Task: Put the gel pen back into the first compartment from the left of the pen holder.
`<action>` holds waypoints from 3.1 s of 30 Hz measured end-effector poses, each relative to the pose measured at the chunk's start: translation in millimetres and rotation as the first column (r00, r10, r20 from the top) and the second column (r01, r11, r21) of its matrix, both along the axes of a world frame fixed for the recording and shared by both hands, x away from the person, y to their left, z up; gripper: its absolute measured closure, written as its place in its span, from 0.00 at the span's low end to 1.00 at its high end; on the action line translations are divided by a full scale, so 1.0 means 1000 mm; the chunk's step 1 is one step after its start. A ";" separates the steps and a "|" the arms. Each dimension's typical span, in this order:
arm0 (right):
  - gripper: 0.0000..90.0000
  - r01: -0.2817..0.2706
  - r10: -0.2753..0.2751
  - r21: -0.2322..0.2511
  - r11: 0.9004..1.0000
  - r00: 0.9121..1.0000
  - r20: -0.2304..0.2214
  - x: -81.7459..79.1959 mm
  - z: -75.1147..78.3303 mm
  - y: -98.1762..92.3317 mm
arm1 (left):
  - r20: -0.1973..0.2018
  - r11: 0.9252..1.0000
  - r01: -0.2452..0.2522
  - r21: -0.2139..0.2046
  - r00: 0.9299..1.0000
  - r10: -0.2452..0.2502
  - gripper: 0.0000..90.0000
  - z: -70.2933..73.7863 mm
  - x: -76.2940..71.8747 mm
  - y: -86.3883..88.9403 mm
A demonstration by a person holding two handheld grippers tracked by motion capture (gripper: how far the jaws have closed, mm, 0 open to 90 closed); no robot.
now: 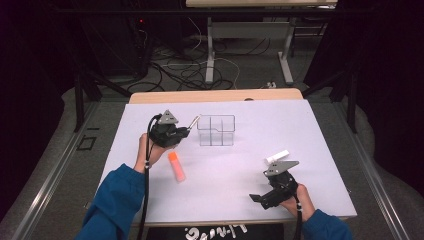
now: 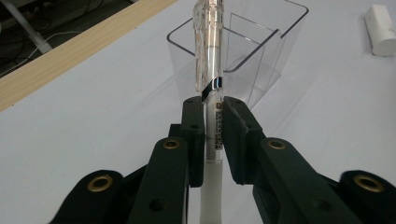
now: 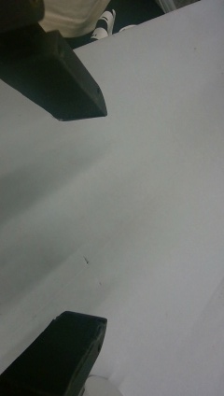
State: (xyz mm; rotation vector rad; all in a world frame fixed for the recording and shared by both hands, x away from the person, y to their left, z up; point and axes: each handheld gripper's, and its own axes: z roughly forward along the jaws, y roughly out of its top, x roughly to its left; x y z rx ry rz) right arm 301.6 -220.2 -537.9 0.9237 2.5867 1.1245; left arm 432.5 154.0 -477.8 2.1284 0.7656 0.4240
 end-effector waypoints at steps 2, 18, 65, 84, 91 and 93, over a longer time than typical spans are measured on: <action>0.01 0.000 0.000 0.000 1.000 1.000 0.001 0.000 0.000 0.000 | 0.007 1.000 0.002 -0.009 1.000 -0.001 0.89 0.001 -0.001 -0.001; 0.01 -0.003 0.003 -0.001 1.000 1.000 0.001 0.000 0.000 0.000 | 0.027 0.998 0.019 -0.055 0.999 -0.018 0.89 0.011 -0.003 -0.008; 0.01 -0.004 0.004 -0.001 1.000 1.000 0.003 0.002 -0.001 0.000 | 0.117 0.987 0.032 -0.157 0.993 -0.013 0.89 0.025 0.010 -0.044; 0.01 -0.011 0.011 -0.009 1.000 1.000 0.004 0.001 0.000 0.001 | 0.130 0.982 0.015 -0.188 0.991 0.009 0.89 0.033 0.022 -0.051; 0.01 -0.009 0.009 -0.008 1.000 1.000 -0.004 0.001 0.000 0.001 | 0.141 0.978 0.001 -0.211 0.990 0.029 0.89 0.035 0.025 -0.051; 0.01 -0.004 0.004 0.002 1.000 1.000 -0.002 0.001 -0.001 0.001 | 0.144 0.977 -0.001 -0.213 0.989 0.033 0.89 0.035 0.027 -0.051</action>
